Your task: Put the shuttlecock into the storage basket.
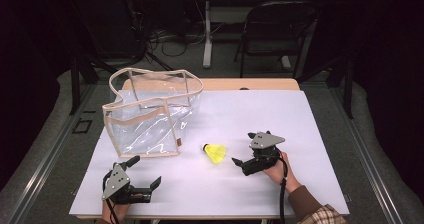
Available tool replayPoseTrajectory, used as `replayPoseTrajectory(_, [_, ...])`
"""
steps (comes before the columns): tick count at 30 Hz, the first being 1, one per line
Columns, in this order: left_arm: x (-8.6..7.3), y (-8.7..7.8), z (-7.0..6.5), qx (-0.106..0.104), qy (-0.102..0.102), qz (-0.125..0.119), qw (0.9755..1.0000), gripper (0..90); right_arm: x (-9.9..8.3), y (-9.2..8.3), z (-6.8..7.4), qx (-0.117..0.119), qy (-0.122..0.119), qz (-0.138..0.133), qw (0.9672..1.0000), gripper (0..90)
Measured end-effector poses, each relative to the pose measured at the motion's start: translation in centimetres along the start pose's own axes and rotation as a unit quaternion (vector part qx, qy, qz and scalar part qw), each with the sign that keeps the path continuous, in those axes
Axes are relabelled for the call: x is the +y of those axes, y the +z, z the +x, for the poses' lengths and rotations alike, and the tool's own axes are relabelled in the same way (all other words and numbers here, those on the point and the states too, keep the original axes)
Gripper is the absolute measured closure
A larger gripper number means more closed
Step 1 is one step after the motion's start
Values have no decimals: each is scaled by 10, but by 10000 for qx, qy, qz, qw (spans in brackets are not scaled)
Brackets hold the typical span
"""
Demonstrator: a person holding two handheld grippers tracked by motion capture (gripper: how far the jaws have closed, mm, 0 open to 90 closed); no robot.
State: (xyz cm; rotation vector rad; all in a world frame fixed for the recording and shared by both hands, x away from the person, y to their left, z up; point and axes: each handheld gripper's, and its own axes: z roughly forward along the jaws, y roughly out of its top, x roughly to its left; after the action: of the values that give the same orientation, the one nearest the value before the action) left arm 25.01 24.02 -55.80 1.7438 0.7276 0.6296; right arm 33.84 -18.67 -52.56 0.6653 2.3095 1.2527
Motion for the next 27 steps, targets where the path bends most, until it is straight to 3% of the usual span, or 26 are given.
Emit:
replayPoseTrajectory(13, [0, 1, 1, 8, 21, 19, 10000, 1, 6, 17, -10, 163, -63, 84, 9998, 0])
replayPoseTrajectory(27, [0, 2, 1, -20, 14, 15, 10000, 1, 11, 35, -3, 432, -182, 322, 9984, 11])
